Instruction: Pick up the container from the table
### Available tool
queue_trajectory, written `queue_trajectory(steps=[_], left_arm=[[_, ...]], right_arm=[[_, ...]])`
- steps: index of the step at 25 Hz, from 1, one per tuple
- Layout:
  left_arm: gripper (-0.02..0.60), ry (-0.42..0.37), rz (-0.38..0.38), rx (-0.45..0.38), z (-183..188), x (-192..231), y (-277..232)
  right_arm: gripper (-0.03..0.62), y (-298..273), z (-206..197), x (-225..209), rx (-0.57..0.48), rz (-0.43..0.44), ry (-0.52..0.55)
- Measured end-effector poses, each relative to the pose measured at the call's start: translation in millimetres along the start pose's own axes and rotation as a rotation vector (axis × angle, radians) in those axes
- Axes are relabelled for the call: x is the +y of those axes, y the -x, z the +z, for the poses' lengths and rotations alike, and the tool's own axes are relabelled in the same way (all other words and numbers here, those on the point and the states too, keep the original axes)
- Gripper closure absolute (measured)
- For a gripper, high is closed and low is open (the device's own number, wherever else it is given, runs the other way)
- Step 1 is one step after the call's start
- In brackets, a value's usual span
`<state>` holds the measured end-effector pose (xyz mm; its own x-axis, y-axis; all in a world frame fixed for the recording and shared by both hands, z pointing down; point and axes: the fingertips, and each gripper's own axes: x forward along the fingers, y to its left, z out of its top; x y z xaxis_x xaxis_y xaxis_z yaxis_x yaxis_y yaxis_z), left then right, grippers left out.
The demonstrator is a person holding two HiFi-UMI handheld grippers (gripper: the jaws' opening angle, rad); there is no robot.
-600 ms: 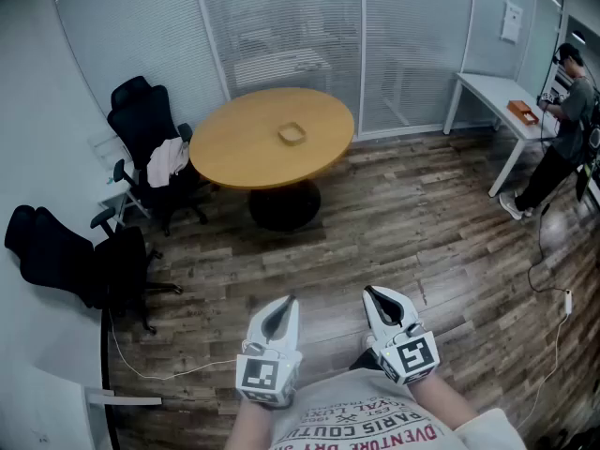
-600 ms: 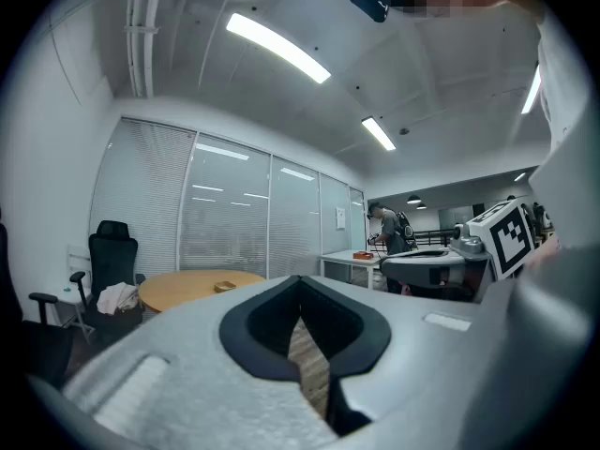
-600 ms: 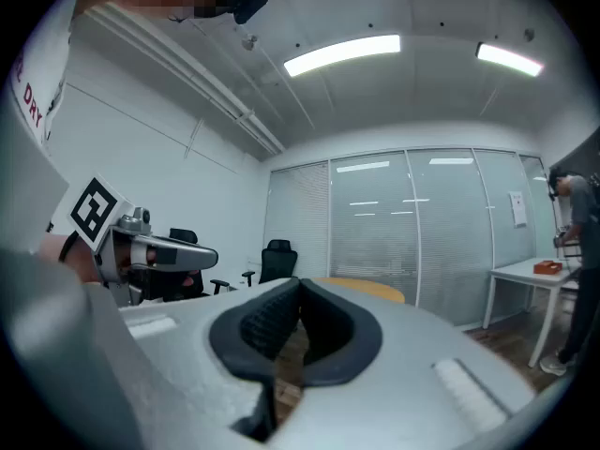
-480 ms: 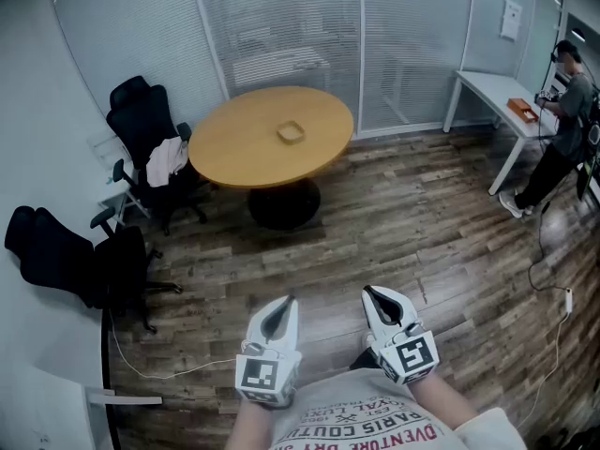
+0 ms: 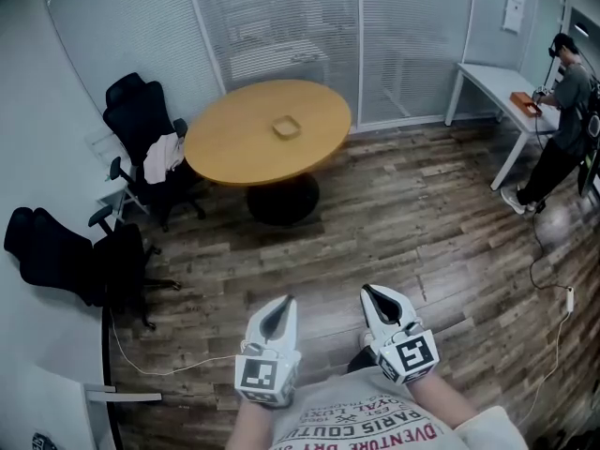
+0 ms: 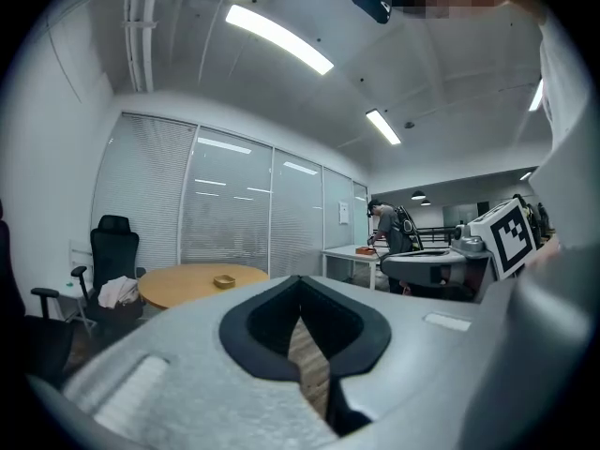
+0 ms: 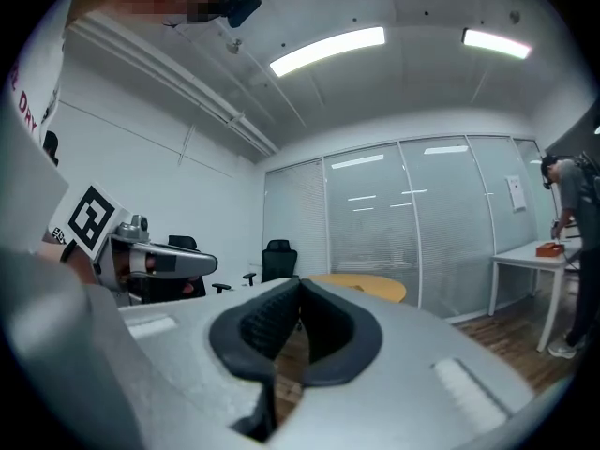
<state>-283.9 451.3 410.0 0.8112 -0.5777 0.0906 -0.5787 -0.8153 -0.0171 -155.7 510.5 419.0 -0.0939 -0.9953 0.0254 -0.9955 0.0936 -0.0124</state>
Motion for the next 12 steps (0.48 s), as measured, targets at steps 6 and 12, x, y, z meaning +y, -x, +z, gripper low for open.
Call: queue_trajectory(steps=[6, 12], left_arm=[[0.575, 0.013, 0.049, 0.023, -4.9, -5.0, -35.5], [0.575, 0.045, 0.111, 0.045, 3.3, -9.6, -91.4]], right_arm=[[0.591, -17.5, -11.1, -38.5, 0.028, 0.034, -0.003], [0.591, -43.1, -6.8, -97.3, 0.031, 0.066, -0.007]])
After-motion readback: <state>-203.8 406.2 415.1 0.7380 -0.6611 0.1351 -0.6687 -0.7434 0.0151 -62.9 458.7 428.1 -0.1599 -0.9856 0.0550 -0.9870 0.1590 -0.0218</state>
